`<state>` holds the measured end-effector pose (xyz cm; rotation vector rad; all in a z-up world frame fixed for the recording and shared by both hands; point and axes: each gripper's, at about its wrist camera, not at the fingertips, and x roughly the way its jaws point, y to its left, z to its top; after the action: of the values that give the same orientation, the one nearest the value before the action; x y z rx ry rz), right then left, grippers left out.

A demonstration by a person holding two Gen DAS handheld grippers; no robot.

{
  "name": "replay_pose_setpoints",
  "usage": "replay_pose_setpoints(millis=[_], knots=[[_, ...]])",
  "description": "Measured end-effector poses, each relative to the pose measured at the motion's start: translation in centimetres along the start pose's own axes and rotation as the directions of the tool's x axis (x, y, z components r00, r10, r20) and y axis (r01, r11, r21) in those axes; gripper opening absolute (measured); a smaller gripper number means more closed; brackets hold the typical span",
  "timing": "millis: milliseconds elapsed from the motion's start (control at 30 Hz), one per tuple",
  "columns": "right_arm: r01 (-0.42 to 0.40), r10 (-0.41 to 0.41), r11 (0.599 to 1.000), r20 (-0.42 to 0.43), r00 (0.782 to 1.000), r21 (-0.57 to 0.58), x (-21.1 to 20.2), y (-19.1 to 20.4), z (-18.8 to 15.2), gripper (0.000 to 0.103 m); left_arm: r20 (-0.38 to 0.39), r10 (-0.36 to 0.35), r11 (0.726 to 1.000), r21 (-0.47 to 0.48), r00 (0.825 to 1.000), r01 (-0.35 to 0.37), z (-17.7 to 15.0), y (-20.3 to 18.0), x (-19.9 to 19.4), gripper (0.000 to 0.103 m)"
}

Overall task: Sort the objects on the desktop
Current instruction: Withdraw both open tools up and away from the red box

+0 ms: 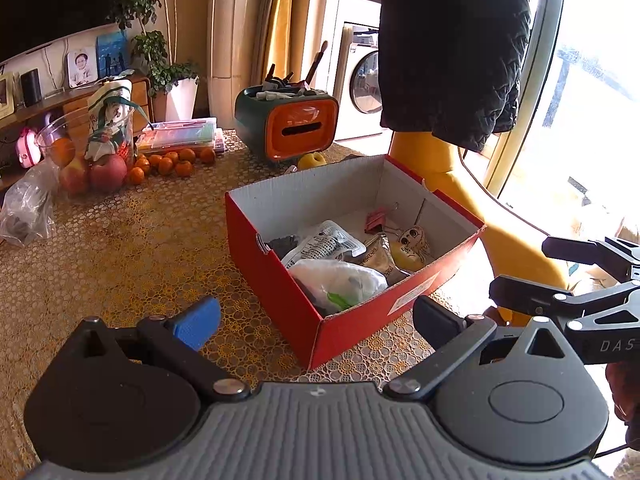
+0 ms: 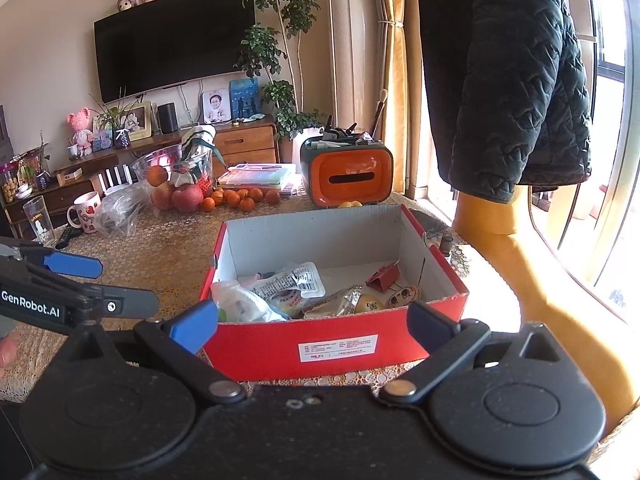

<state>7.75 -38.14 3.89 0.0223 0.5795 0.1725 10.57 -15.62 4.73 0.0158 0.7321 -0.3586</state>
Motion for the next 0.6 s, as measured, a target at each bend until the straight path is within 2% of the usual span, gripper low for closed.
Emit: replay_pose_setpoints(millis=[167, 333, 600], knots=[[0.011, -0.011, 1.0, -0.007, 1.0, 0.006, -0.5, 0.5, -0.3, 0.101, 0.007, -0.004, 1.0, -0.007, 1.0, 0.004, -0.2, 0.2, -0.7, 0.103], [0.024, -0.024, 1.0, -0.014, 1.0, 0.015, -1.0, 0.9, -0.8, 0.101, 0.028, 0.02, 0.999, 0.03, 0.999, -0.021, -0.5, 0.0, -1.4, 0.103], [0.049, -0.048, 0.997, -0.018, 0.999, 0.058, -1.5, 1.4, -1.4, 0.101, 0.039, 0.007, 0.998, 0.058, 0.999, -0.009, -0.9, 0.0, -1.8, 0.103]])
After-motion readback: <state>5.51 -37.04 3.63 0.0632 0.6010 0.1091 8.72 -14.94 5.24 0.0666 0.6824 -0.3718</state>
